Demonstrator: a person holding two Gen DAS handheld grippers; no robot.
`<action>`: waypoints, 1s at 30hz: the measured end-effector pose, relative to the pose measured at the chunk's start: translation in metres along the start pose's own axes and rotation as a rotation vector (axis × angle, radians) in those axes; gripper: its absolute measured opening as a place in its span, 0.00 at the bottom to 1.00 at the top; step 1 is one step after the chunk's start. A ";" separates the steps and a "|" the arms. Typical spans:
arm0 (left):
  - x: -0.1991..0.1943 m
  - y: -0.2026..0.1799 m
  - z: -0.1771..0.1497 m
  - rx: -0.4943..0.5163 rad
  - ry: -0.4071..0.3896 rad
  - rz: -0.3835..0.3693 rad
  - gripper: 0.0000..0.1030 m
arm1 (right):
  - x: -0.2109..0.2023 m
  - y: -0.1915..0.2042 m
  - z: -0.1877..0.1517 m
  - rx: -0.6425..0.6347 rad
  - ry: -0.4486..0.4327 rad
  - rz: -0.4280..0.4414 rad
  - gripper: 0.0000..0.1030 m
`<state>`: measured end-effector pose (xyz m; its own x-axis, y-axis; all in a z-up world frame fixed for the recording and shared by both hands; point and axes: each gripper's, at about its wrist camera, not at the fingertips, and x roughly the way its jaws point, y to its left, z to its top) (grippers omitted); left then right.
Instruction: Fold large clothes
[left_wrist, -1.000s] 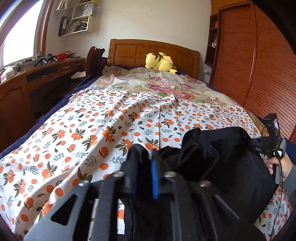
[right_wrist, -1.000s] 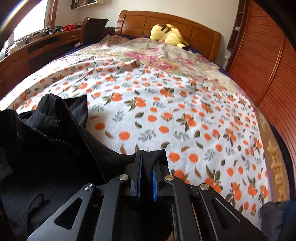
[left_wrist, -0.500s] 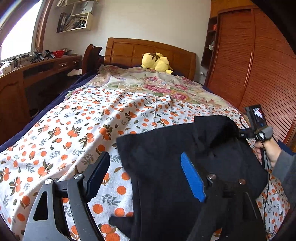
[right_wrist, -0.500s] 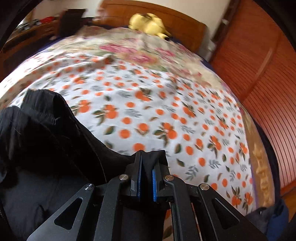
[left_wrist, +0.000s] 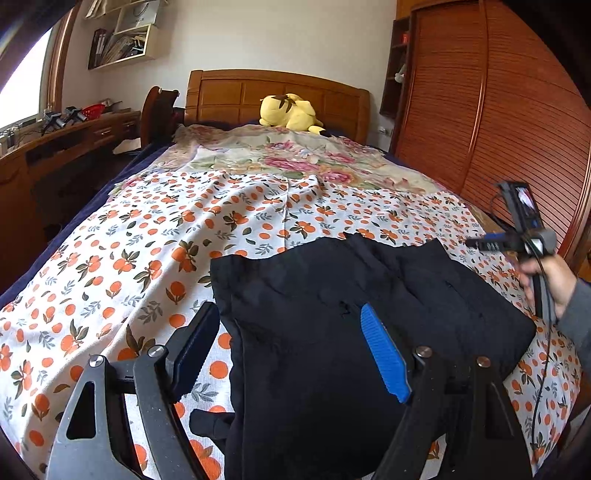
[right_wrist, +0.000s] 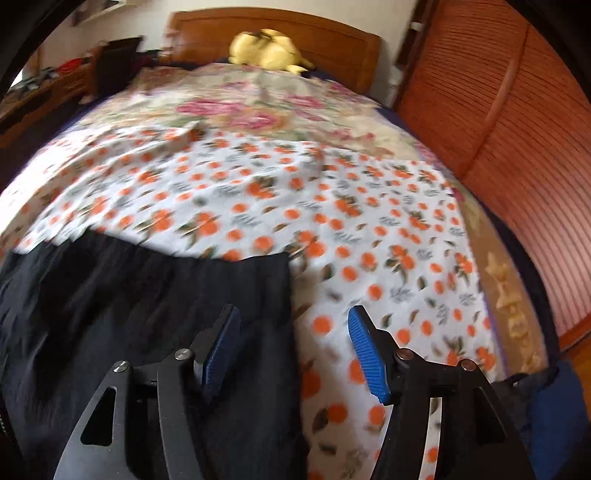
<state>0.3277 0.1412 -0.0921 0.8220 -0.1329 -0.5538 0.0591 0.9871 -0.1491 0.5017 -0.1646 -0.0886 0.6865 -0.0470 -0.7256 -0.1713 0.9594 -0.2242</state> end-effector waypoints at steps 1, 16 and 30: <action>-0.001 -0.001 0.000 0.000 0.000 -0.004 0.77 | -0.007 0.003 -0.011 -0.012 -0.007 0.016 0.61; -0.021 -0.001 -0.003 0.047 -0.013 0.034 0.77 | -0.054 -0.031 -0.107 0.044 0.044 0.116 0.61; -0.034 0.022 -0.024 0.027 0.036 0.066 0.77 | -0.057 -0.054 -0.138 0.165 0.055 0.323 0.33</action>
<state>0.2875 0.1650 -0.0963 0.8038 -0.0703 -0.5907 0.0215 0.9958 -0.0894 0.3744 -0.2520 -0.1252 0.5759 0.2555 -0.7765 -0.2538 0.9588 0.1272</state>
